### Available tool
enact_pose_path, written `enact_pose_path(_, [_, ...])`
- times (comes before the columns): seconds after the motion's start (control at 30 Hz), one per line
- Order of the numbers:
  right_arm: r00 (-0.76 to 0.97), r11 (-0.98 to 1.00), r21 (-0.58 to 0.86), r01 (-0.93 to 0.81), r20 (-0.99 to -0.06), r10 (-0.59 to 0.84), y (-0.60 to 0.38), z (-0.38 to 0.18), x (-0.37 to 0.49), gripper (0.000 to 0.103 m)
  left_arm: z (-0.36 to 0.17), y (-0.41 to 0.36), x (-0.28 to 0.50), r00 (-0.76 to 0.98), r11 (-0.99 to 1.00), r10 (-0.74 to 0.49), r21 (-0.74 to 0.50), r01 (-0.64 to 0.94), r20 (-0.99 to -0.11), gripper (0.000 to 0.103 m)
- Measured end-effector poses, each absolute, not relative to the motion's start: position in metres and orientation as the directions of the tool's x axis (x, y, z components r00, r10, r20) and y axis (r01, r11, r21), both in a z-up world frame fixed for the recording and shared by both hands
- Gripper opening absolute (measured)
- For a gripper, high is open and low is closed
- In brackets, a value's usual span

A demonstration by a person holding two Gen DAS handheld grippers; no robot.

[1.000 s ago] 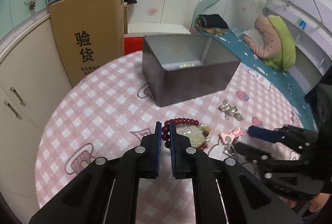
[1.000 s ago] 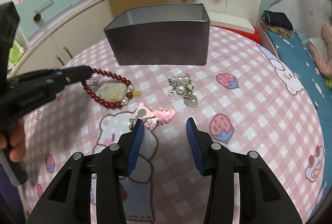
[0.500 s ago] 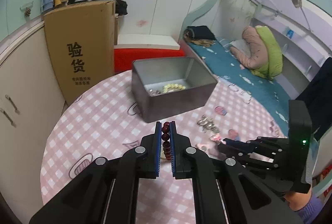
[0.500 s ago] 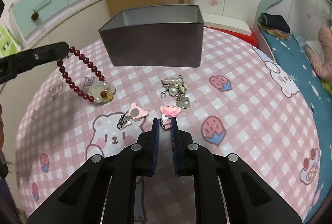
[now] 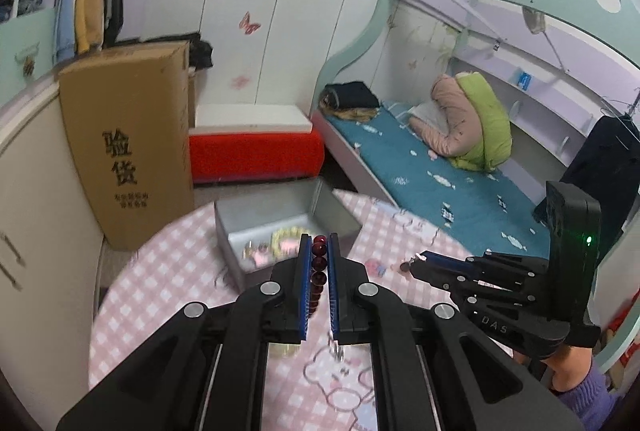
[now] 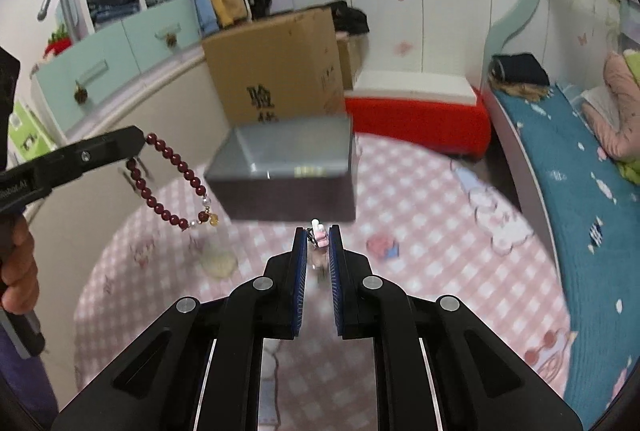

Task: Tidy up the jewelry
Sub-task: 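Lower the red bracelet and pink charm into the grey box and open both grippers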

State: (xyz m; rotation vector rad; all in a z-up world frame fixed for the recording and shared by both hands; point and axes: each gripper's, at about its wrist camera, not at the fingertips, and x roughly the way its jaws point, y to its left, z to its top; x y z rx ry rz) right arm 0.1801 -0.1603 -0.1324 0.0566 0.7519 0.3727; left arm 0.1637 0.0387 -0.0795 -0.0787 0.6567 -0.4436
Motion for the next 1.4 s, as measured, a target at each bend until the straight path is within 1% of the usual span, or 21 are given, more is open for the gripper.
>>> enact_pose_path(0.17, [0.683,0.922,0.194,-0.334,-0.624,0.379,-0.153,-0.107,0.204,0.012,-0.062,0.033,0.191,0.71,0.904,-0.421,-0.198,0.378,-0.565,0.006])
enact_pose_path(0.33, [0.662,0.907,0.228,-0.353,-0.624,0.415,-0.142,-0.102,0.236,0.012,-0.062,0.03,0.218,0.705,0.912,-0.404,-0.2,0.358,-0.583,0.006])
enact_pose_path(0.5, [0.63,0.902,0.248,-0.355,-0.649,0.426,-0.13,-0.115,0.263,0.012,-0.078,0.028,0.243,0.689,0.925,-0.374,-0.196,0.326,-0.62,0.006])
enact_pose_path(0.73, [0.578,0.901,0.262,-0.345,-0.697,0.424,-0.115,-0.146,0.286,0.012,-0.121,0.026,0.271,0.627,0.938,-0.336,-0.186,0.294,-0.703,0.006])
enact_pose_path(0.87, [0.555,0.902,0.262,-0.343,-0.718,0.42,-0.11,-0.161,0.291,0.012,-0.139,0.025,0.277,0.604,0.942,-0.318,-0.174,0.286,-0.731,0.006])
enact_pose_path(1.03, [0.543,0.903,0.264,-0.339,-0.729,0.417,-0.107,-0.171,0.294,0.012,-0.146,0.025,0.279,0.596,0.947,-0.303,-0.164,0.277,-0.743,0.006])
enact_pose_path(1.4, [0.534,0.903,0.28,-0.325,-0.734,0.42,-0.11,-0.175,0.298,0.012,-0.144,0.025,0.276,0.603,0.948,-0.301,-0.164,0.273,-0.739,0.007])
